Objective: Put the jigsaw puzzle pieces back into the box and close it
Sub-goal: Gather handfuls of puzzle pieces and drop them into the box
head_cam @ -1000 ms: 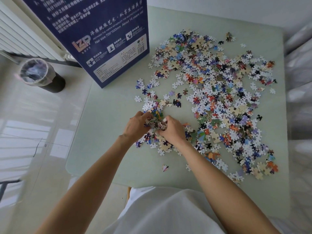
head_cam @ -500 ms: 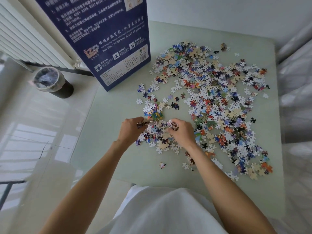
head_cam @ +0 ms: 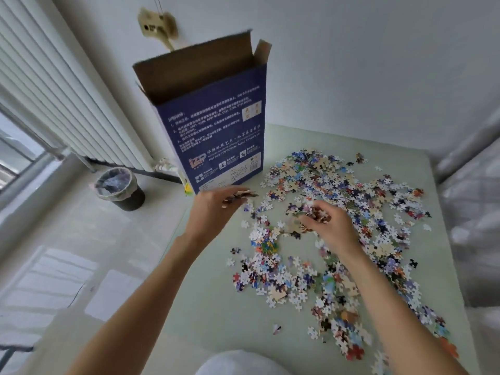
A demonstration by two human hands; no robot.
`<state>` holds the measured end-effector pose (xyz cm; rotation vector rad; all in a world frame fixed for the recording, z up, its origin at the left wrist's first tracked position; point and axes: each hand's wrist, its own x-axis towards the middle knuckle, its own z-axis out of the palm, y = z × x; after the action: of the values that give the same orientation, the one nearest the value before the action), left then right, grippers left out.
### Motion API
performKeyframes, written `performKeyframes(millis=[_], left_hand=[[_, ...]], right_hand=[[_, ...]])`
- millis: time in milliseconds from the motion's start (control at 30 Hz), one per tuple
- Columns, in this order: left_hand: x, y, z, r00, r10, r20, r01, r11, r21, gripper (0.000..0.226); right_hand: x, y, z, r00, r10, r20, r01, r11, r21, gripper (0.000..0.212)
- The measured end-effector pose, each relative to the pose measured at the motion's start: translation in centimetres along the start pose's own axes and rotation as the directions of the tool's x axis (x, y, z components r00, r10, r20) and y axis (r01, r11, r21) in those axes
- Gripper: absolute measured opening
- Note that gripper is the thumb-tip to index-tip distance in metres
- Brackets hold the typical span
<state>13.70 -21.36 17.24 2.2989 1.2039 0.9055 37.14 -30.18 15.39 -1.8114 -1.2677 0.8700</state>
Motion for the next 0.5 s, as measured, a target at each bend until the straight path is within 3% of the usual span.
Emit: performKeyframes(millis=[133,233,333,500], left_hand=[[7.5,1.0,-6.2,0.942,0.216,-0.257,-0.203,0.976,0.073,0.025],[12.5,0.8,-9.2,0.908,0.206,-0.365,-0.145,0.972,0.187,0.024],[16.3,-0.8,-10.3,0.925,0.133,-0.357,-0.029,0.959,0.283,0.026],[18.5,-3.8,-10.5,0.966,0.005,-0.259,0.087,0.935,0.343,0.027]], right_hand=[[4.1,-5.2,-1.9,0.991,-0.065,-0.115,0.083,0.983,0.164,0.041],[7.1,-9.2,-2.8,0.977,-0.148,-0.151,0.179,0.96,0.215,0.032],[9.9,-13.3,-3.0,0.953,-0.257,-0.16,0.289,0.929,0.233,0.011],[15.7,-17.4,-2.4,0.925,-0.348,-0.155,0.376,0.901,0.217,0.014]])
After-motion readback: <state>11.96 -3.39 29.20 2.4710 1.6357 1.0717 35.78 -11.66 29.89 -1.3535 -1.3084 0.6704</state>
